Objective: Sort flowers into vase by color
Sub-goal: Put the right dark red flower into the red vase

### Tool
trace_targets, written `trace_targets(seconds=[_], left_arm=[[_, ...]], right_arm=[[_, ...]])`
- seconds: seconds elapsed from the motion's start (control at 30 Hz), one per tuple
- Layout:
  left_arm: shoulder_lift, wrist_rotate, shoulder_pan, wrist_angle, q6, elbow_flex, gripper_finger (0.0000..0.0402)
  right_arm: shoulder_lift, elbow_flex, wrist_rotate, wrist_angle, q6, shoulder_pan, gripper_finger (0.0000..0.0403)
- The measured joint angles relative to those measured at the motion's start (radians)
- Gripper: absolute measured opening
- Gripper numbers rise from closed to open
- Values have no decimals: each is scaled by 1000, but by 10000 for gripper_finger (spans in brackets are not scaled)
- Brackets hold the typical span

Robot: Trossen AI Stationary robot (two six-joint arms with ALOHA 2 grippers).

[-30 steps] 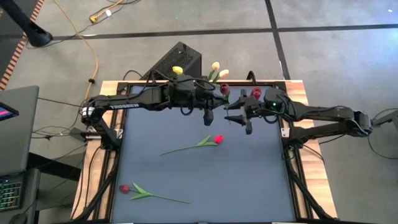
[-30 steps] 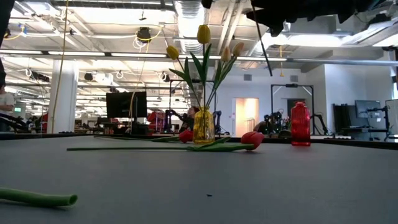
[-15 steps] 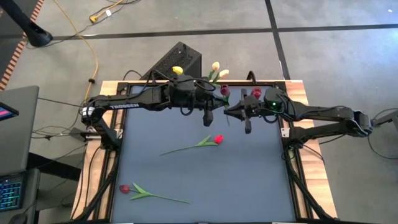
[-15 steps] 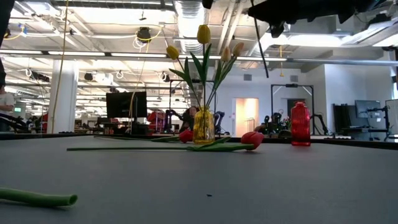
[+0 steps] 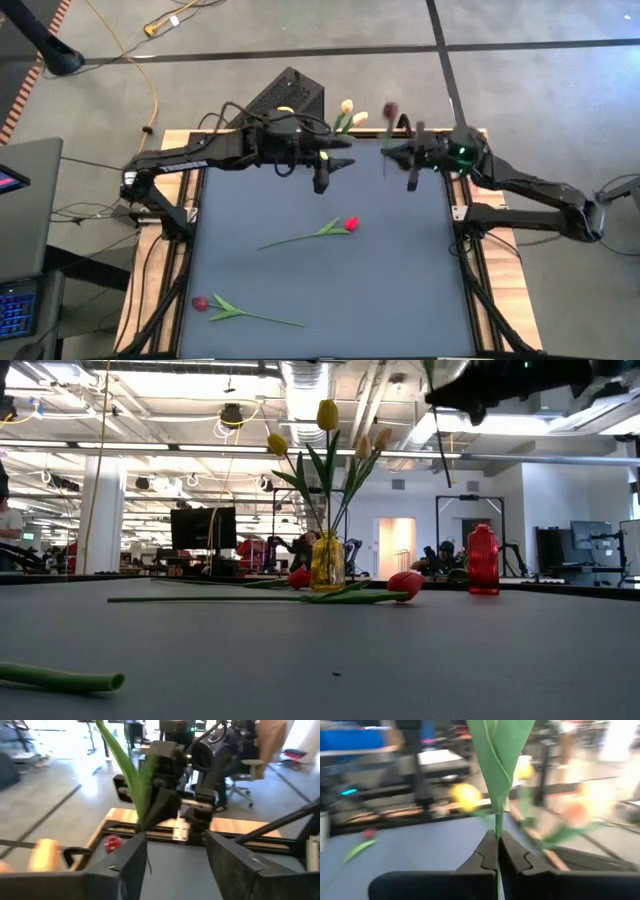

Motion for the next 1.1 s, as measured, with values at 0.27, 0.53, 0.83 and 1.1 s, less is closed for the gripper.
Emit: trace_targets(seconds=[0.27, 0.53, 0.83, 1.1], left_arm=[[-61, -58, 0, -149, 32, 0, 208], [-106, -49, 0, -96, 5, -108, 201], [-102, -24, -10, -80, -34, -149, 201], [-102, -26, -10, -81, -35, -149, 201]], right_arm=[[-25, -34, 0, 14, -2, -335, 23], [-19, -34, -1, 27, -1, -514, 23], [15, -34, -2, 15, -7, -526, 24], [14, -35, -1, -20, -52, -527, 24]])
